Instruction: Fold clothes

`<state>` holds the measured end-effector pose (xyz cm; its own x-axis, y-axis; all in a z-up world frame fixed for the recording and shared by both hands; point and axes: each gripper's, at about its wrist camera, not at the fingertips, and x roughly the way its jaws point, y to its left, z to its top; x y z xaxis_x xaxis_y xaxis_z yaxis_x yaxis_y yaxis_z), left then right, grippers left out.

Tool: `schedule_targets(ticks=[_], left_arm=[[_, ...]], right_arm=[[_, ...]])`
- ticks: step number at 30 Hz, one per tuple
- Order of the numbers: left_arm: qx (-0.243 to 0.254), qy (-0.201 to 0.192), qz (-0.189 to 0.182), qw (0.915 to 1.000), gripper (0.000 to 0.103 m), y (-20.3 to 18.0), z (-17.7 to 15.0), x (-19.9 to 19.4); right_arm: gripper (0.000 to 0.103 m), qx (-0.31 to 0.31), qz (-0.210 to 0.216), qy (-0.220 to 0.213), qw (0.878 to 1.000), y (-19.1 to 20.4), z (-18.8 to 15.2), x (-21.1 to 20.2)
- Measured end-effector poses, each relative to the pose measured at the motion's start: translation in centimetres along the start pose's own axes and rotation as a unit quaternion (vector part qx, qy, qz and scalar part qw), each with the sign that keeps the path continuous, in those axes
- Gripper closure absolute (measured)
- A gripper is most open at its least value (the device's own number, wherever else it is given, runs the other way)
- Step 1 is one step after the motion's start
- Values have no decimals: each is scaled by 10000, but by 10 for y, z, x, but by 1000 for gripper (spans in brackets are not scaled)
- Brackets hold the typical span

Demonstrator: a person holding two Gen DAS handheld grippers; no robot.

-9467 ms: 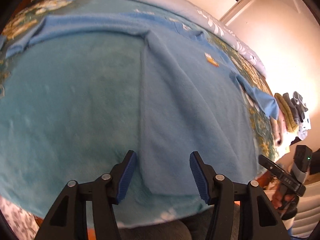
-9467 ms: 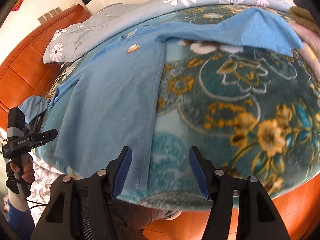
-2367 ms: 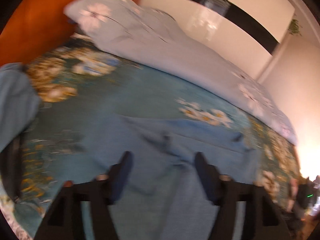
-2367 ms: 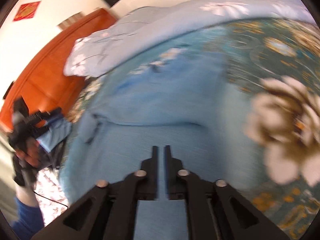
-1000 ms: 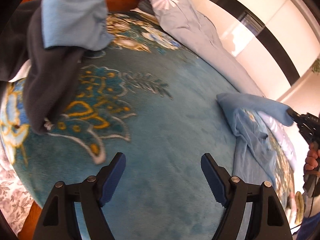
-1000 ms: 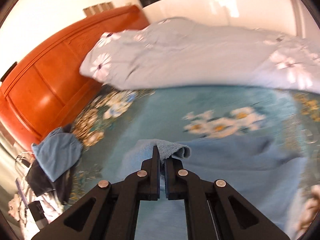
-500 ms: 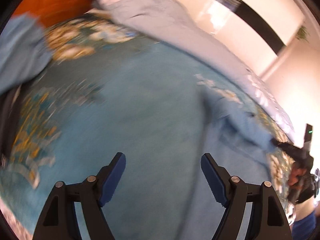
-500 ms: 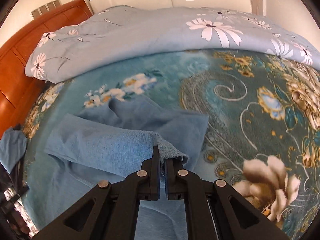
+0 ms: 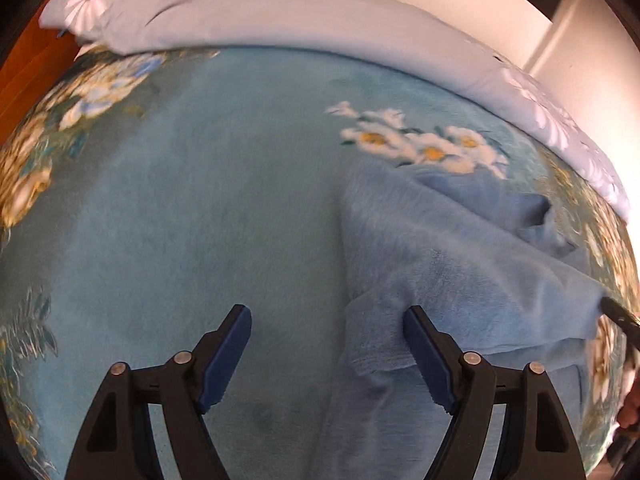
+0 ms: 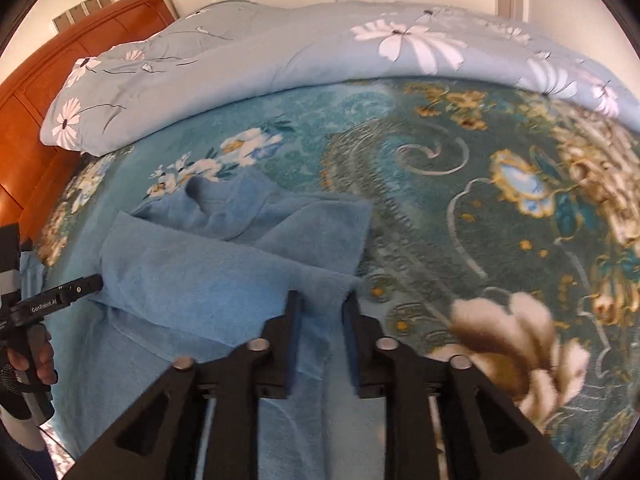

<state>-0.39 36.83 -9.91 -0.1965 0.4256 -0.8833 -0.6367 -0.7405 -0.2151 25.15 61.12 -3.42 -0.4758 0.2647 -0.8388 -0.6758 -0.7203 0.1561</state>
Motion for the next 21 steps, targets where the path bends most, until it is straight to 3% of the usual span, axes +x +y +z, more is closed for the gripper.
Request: schedule_targets(ticks=[2, 6, 12, 15, 19, 21], left_arm=[[-220, 15, -190, 9996, 21, 11, -1, -1], [-124, -11, -114, 9999, 21, 10, -1, -2], [-32, -12, -85, 10000, 19, 11, -1, -7], [-202, -32, -621, 9979, 21, 19, -13, -35], [-356, -238, -1677, 9849, 20, 38, -47, -81], [-358, -103, -1842, 9822, 20, 49, -76, -87]], right_arm=[[76, -61, 59, -223, 9997, 3, 1, -11], [74, -221, 510, -448, 9975, 19, 2, -20], [74, -448, 483, 382, 9971, 37, -11, 29], [74, -313, 635, 272, 9971, 31, -15, 17], [74, -536, 748, -30, 9958, 31, -33, -26], [72, -460, 950, 54, 9944, 26, -55, -41]])
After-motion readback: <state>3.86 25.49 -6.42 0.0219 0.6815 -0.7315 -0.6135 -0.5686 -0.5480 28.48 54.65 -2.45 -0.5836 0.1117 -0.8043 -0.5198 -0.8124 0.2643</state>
